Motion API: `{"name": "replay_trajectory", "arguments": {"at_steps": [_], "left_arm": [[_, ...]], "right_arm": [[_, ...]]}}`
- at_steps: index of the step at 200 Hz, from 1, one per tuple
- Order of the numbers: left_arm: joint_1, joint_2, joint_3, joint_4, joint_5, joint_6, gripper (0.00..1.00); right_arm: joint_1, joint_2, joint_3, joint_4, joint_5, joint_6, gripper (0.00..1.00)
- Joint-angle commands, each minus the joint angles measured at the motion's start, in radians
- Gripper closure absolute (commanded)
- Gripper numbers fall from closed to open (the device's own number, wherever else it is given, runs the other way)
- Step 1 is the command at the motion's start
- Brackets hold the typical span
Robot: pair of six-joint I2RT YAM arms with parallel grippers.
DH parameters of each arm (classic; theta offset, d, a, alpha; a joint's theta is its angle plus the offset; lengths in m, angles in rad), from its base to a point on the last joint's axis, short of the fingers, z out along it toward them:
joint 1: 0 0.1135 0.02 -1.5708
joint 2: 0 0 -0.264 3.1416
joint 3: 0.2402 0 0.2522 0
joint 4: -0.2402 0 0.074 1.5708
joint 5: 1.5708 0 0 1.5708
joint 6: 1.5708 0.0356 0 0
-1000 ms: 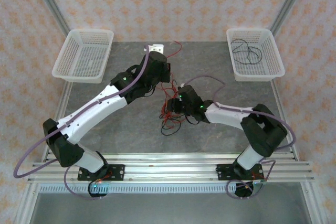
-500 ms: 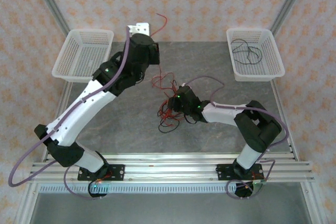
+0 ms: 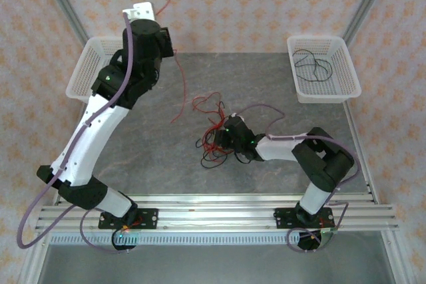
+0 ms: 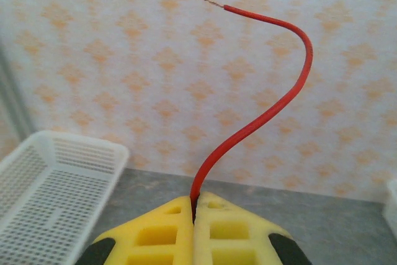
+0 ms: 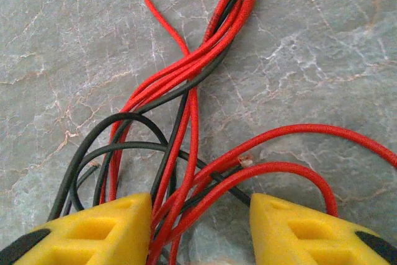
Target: Untangle the cables
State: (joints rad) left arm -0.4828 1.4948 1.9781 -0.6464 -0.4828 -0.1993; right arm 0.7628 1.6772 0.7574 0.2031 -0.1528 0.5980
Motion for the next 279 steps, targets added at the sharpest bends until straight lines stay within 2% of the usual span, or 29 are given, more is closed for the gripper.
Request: {"name": "replay_trajectory", "arguments": {"at_steps": [1,32,60,154,191,225,279], "left_arm": [[0.086,0.016,0.010,0.021,-0.021,0.060,1.00],[0.208,0.039,0.003,0.097,0.025,0.095,1.00],[0.298,0.082,0.011,0.163,0.019,0.138,1.00],[0.600,0.325,0.071,0.352,0.054,0.197,1.00],[0.635,0.402,0.051,0.377,0.099,0.166,1.00],[0.650,0.407,-0.136,0.474,0.155,0.095,1.00],[0.659,0.525,-0.294,0.481,0.249,0.026,1.00]], "right_arm": [[0.003,-0.080,-0.010,-0.057,0.031,-0.027,0.54],[0.007,-0.177,-0.016,-0.095,0.014,-0.050,0.53],[0.013,-0.261,-0.009,-0.139,-0.001,-0.072,0.53],[0.018,-0.473,-0.071,-0.274,0.017,-0.077,0.52],[0.018,-0.560,-0.100,-0.322,0.056,-0.058,0.52],[0.017,-0.554,-0.031,-0.380,0.085,-0.087,0.50],[0.018,-0.548,0.006,-0.404,0.093,-0.101,0.49]]}}
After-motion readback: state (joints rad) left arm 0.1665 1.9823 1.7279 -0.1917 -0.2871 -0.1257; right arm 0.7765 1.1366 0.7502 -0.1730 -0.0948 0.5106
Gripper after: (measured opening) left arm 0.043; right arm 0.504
